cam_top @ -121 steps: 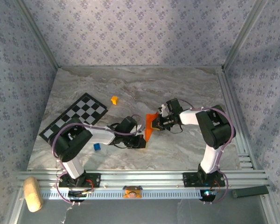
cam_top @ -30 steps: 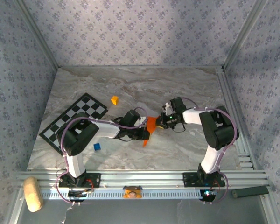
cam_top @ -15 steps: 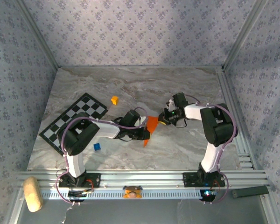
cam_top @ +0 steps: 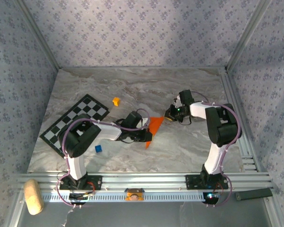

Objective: Fold a paper plane with a square sheet of paper (pick it up from the middle)
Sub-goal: Fold the wing for the fifth time at the center of the table.

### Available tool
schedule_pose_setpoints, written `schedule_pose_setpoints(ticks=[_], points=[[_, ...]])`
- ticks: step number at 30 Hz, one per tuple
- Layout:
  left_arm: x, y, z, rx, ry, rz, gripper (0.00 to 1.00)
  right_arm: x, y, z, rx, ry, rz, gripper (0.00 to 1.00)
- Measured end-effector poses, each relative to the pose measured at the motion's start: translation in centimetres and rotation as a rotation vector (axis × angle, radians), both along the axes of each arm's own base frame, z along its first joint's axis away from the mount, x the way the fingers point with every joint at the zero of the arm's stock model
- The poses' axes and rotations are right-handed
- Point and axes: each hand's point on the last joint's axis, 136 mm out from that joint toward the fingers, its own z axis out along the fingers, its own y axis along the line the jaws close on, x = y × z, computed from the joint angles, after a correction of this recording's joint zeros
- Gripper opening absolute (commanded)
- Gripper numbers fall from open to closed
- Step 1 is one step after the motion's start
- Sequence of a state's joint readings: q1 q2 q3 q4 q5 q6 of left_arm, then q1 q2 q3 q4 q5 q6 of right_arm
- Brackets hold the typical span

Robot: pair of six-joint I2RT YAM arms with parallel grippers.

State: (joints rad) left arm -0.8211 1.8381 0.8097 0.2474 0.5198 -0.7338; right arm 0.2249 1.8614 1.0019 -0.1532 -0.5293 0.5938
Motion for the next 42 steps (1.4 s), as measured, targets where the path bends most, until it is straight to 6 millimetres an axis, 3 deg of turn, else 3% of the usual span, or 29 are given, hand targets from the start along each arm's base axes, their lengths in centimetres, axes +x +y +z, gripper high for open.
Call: schedule_pose_setpoints(ticks=[3,9,14,19,25,31,38,42], points=[[0.0,0.0,0.0,0.0,0.0,0.0,0.0,0.1,-0.2,0.9,-0.008,-0.026,-0.007,0.13],[0.0,0.0,0.0,0.0,0.0,0.0,0.0,-1.0,0.1,4.5,0.037,-0.137,0.015,0.1],[0.0,0.0,0.0,0.0,0.0,0.0,0.0,-3.5,4.2,5.3,0.135,-0.147,0.165,0.06],[0.0,0.0,0.0,0.0,0.003,0.004,0.0,-6.5,7.4,3.9,0.137,-0.101,0.296,0.03],[0.0,0.0,0.0,0.0,0.008,0.007,0.0,-7.5,6.0,-0.4,0.126,0.016,0.268,0.03],[0.0,0.0,0.0,-0.004,0.004,0.007,0.0,-6.6,5.4,-0.3,0.129,0.032,0.243,0.04],[0.0,0.0,0.0,-0.016,0.001,0.008,0.0,-2.0,2.5,0.0,0.014,-0.016,0.123,0.04],[0.0,0.0,0.0,-0.017,0.001,0.01,0.0,-0.7,1.6,-0.1,0.002,-0.004,0.091,0.04]])
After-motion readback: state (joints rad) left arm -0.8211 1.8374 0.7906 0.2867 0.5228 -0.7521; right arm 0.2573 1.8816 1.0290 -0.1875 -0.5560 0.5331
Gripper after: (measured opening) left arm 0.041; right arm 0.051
